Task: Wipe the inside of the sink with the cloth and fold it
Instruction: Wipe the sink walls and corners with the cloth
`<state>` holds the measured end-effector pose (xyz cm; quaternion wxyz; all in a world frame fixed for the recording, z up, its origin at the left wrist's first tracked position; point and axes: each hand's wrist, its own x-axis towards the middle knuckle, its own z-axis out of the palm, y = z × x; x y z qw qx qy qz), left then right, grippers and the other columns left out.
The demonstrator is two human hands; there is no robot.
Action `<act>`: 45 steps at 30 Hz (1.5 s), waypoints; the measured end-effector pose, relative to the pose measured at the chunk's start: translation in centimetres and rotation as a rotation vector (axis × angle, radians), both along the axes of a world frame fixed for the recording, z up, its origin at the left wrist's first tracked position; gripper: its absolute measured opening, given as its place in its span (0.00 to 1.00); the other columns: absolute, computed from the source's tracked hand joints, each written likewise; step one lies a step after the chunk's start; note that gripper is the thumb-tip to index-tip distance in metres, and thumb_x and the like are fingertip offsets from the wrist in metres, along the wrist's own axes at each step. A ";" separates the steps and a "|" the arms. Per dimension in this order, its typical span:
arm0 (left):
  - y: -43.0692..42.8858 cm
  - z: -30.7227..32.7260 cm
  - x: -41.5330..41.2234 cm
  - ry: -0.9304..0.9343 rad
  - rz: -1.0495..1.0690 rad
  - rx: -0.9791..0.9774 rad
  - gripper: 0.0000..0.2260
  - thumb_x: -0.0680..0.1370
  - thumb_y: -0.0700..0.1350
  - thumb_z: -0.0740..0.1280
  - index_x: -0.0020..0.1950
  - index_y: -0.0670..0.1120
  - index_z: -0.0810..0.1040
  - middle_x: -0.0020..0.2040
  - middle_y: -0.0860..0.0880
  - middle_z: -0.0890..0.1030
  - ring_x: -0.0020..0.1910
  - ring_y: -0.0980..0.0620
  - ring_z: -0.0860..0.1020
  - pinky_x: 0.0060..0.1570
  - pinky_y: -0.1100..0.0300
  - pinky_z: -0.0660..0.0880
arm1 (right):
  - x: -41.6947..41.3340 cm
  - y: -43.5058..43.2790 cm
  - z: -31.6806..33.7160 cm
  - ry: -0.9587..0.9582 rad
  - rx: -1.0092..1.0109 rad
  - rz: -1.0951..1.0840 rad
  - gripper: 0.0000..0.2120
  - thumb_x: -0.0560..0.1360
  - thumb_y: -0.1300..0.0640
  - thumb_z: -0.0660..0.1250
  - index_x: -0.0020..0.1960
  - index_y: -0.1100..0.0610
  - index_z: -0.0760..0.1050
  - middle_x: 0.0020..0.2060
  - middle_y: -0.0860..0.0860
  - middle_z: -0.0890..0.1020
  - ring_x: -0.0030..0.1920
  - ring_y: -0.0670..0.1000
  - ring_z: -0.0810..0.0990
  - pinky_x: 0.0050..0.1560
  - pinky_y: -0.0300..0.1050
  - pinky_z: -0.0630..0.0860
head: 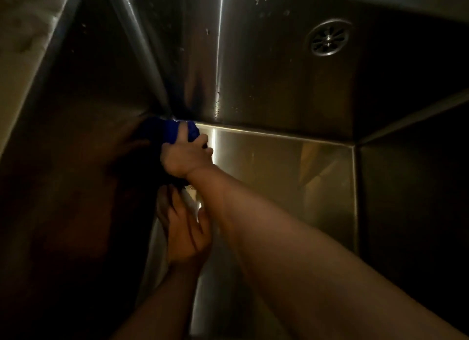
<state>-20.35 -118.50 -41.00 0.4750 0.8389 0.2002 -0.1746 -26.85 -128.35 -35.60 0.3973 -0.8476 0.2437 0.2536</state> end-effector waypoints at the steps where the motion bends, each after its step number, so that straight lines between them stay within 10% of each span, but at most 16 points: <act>1: -1.7 0.8 0.8 0.068 0.163 0.116 0.23 0.84 0.42 0.48 0.77 0.37 0.46 0.78 0.38 0.48 0.78 0.44 0.49 0.74 0.60 0.39 | -0.8 -1.4 0.4 -0.064 0.063 -0.028 0.31 0.79 0.45 0.54 0.76 0.42 0.42 0.72 0.63 0.55 0.67 0.68 0.62 0.67 0.62 0.64; 3: -5.1 2.9 -5.3 -0.076 0.254 0.324 0.26 0.82 0.46 0.54 0.78 0.40 0.51 0.78 0.39 0.51 0.77 0.42 0.51 0.74 0.52 0.45 | -3.8 -4.9 0.9 -0.317 0.009 -0.156 0.29 0.79 0.46 0.56 0.75 0.40 0.46 0.70 0.60 0.62 0.63 0.63 0.71 0.59 0.59 0.73; 7: -7.5 4.3 -14.8 -0.365 -0.314 0.418 0.31 0.77 0.48 0.62 0.77 0.45 0.53 0.77 0.38 0.53 0.75 0.39 0.52 0.73 0.44 0.52 | -13.7 -13.1 -0.2 -0.424 -0.571 -0.255 0.29 0.76 0.46 0.55 0.76 0.53 0.58 0.69 0.64 0.66 0.66 0.65 0.68 0.64 0.59 0.68; 13: -9.0 3.5 -8.6 -0.221 -0.487 0.658 0.30 0.75 0.50 0.65 0.74 0.48 0.57 0.75 0.37 0.52 0.72 0.35 0.54 0.67 0.38 0.55 | -24.0 -17.8 -5.8 0.105 -0.563 0.152 0.34 0.74 0.33 0.34 0.70 0.46 0.20 0.70 0.54 0.21 0.71 0.57 0.22 0.74 0.59 0.33; 17: -6.1 2.9 -6.8 -0.347 -0.827 0.655 0.31 0.69 0.51 0.66 0.70 0.45 0.63 0.72 0.37 0.58 0.69 0.36 0.58 0.64 0.40 0.59 | -23.7 -18.4 -5.9 0.136 -0.520 0.176 0.36 0.78 0.34 0.42 0.67 0.44 0.17 0.66 0.50 0.17 0.65 0.53 0.15 0.70 0.56 0.26; 31: -1.4 3.9 -18.4 -0.320 -1.811 0.640 0.24 0.77 0.54 0.58 0.71 0.51 0.56 0.76 0.41 0.50 0.74 0.39 0.50 0.67 0.36 0.54 | -23.8 -18.4 -5.8 0.134 -0.550 0.214 0.37 0.78 0.34 0.45 0.76 0.49 0.31 0.72 0.56 0.25 0.69 0.56 0.20 0.71 0.61 0.32; 38: 0.6 6.1 -23.5 -0.072 -2.126 0.552 0.25 0.79 0.51 0.61 0.73 0.51 0.56 0.78 0.43 0.45 0.76 0.40 0.43 0.71 0.33 0.45 | -24.7 -16.7 -5.3 -0.057 -0.735 0.167 0.35 0.77 0.37 0.47 0.78 0.56 0.54 0.76 0.64 0.54 0.76 0.65 0.50 0.71 0.66 0.53; 45: 1.6 6.6 -25.4 -0.011 -2.448 0.520 0.28 0.77 0.44 0.65 0.73 0.52 0.56 0.78 0.43 0.44 0.76 0.39 0.42 0.69 0.29 0.46 | -24.8 -16.9 -6.2 -0.115 -0.807 0.161 0.35 0.77 0.37 0.49 0.77 0.56 0.57 0.76 0.63 0.55 0.77 0.64 0.51 0.71 0.64 0.54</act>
